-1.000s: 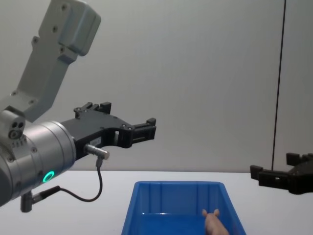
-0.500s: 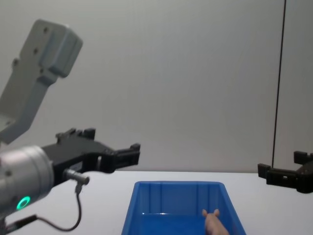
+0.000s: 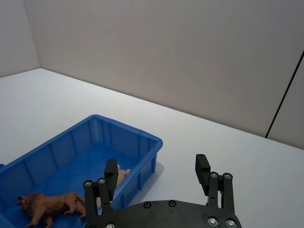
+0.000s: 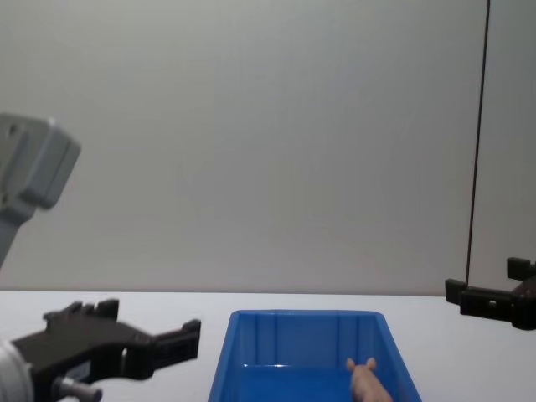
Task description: Pick up the two dolls from the table and place them into the box.
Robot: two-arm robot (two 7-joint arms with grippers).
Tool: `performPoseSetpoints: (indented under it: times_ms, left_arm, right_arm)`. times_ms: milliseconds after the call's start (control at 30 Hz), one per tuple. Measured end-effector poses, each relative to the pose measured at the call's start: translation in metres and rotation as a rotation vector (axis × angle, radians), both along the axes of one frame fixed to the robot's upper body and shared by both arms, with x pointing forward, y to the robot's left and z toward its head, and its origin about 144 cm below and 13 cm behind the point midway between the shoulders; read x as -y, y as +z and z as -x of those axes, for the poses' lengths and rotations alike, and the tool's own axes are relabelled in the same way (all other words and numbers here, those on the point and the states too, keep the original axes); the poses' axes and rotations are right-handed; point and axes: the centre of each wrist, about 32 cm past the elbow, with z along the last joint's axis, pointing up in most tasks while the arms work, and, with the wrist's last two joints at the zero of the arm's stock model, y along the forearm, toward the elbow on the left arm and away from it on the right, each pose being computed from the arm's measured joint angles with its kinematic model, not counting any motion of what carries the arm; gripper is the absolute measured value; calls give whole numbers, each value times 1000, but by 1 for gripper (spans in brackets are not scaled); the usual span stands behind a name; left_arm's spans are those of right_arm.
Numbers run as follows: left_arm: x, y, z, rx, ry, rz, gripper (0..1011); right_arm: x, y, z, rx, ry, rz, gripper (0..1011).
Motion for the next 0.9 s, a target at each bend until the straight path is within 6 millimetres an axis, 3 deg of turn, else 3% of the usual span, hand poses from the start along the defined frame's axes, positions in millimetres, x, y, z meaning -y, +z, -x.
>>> performPoseSetpoints:
  times_ms: [433, 900]
  left_arm:
    - [-10, -18, 18, -114, 28, -15, 1001]
    - [-23, -36, 4, -200, 6, -89, 1002]
  right_arm:
    - [1, 0, 0, 0, -1, 0, 1001]
    - [1, 0, 0, 1, -1, 0, 1001]
